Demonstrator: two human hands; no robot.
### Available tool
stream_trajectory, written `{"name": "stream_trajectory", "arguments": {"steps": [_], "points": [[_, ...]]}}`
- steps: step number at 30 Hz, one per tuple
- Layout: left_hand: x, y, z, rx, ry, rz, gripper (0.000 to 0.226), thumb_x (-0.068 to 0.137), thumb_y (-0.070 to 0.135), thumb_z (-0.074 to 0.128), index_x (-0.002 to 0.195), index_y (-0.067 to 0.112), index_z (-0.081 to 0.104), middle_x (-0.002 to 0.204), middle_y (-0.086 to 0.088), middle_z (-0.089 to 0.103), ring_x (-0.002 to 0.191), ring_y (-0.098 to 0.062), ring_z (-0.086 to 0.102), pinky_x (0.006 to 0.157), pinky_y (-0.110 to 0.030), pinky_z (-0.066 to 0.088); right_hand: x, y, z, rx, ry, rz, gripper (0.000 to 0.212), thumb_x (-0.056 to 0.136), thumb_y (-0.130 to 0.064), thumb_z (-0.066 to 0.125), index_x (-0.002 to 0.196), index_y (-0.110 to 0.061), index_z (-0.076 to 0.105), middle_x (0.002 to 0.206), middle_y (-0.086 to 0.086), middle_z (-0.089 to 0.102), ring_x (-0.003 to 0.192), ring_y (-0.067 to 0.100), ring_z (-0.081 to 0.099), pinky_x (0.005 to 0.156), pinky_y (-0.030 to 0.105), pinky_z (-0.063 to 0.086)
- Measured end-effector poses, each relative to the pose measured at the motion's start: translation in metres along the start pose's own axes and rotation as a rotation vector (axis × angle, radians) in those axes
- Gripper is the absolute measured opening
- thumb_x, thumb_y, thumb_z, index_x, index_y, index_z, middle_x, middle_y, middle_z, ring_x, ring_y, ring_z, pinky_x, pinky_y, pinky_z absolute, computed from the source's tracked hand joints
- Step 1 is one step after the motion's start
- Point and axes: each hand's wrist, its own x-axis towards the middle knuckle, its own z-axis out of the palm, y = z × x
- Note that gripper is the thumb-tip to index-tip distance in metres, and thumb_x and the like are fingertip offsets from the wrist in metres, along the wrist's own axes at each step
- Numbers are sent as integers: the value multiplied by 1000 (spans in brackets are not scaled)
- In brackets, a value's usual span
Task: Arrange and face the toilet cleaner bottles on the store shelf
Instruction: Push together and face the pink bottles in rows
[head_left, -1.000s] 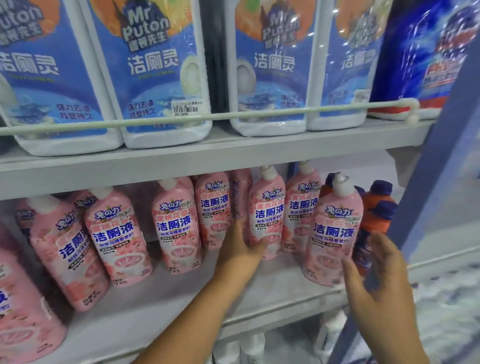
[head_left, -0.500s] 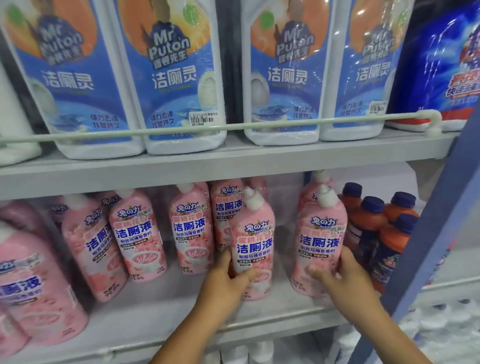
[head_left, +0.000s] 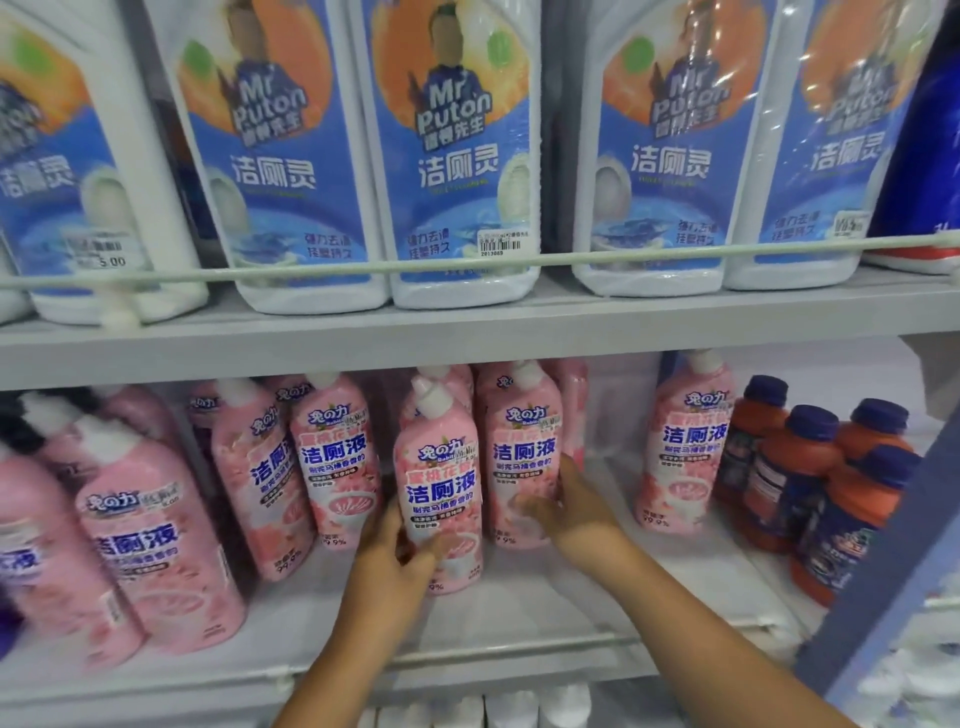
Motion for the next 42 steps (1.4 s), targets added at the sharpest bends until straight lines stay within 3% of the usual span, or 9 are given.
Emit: {"name": "stream_trajectory", "arguments": {"steps": [5, 10, 15, 18, 21, 25, 30, 37, 42], "points": [[10, -12, 3, 17, 6, 1, 56, 89, 20, 72, 138, 31, 48, 124, 14, 60, 107, -7, 60, 92, -16, 47, 3, -5, 17, 14, 23, 17, 36, 92, -13, 67, 120, -32, 56, 107, -13, 72, 101, 2, 68, 79, 14, 50], [12, -12, 3, 43, -19, 16, 54, 90, 24, 70, 132, 44, 42, 113, 23, 62, 95, 12, 57, 72, 2, 41, 6, -4, 27, 69, 58, 35, 56, 96, -2, 58, 143, -27, 40, 112, -7, 71, 78, -22, 62, 67, -4, 43], [13, -19, -19, 86, 181, 119, 46, 90, 38, 66, 130, 17, 59, 123, 4, 60, 103, -14, 64, 87, -20, 51, -3, -6, 15, 18, 6, 18, 58, 93, 3, 58, 140, -28, 41, 118, -20, 63, 112, 0, 63, 84, 8, 48], [17, -24, -38, 241, 512, 306, 17, 92, 16, 64, 105, 6, 63, 104, -2, 53, 91, -31, 60, 81, -38, 50, -3, 4, -1, -26, 366, 11, 49, 88, 13, 51, 127, -16, 56, 108, -4, 58, 108, 17, 63, 75, 7, 44], [25, -30, -38, 294, 606, 322, 26, 79, 0, 64, 105, -4, 60, 109, -18, 53, 102, -35, 53, 90, -39, 46, 17, 10, -10, -162, 591, 70, 35, 86, -9, 61, 120, -2, 58, 108, 16, 60, 106, 36, 60, 87, 31, 47], [33, -28, -31, 79, 519, 133, 48, 78, -11, 68, 121, -4, 49, 117, -23, 56, 105, -34, 57, 91, -37, 49, 44, 6, -14, -177, 463, 61, 63, 85, -27, 74, 138, -5, 48, 130, 18, 62, 121, 35, 59, 98, 36, 49], [50, -20, -42, -24, 446, 100, 56, 76, -4, 76, 125, 11, 52, 113, -6, 66, 99, -15, 67, 89, -22, 55, 56, -11, -24, -84, 371, -16, 21, 84, -16, 76, 94, -19, 58, 84, -3, 66, 78, 18, 65, 64, 17, 49], [68, -43, -50, 282, 446, -89, 73, 54, 59, 77, 113, 19, 57, 108, -10, 67, 102, -32, 62, 90, -48, 53, 48, -6, -27, -149, 373, -17, 17, 89, -19, 70, 99, -12, 59, 92, 8, 68, 85, 26, 65, 75, 27, 45], [39, -37, -50, 65, 397, -61, 53, 72, 28, 87, 114, 20, 56, 104, -1, 69, 94, -25, 67, 84, -39, 52, 7, -4, -38, -213, 323, 105, 46, 88, -15, 72, 127, -10, 48, 125, 12, 65, 116, 33, 62, 93, 35, 48]]}}
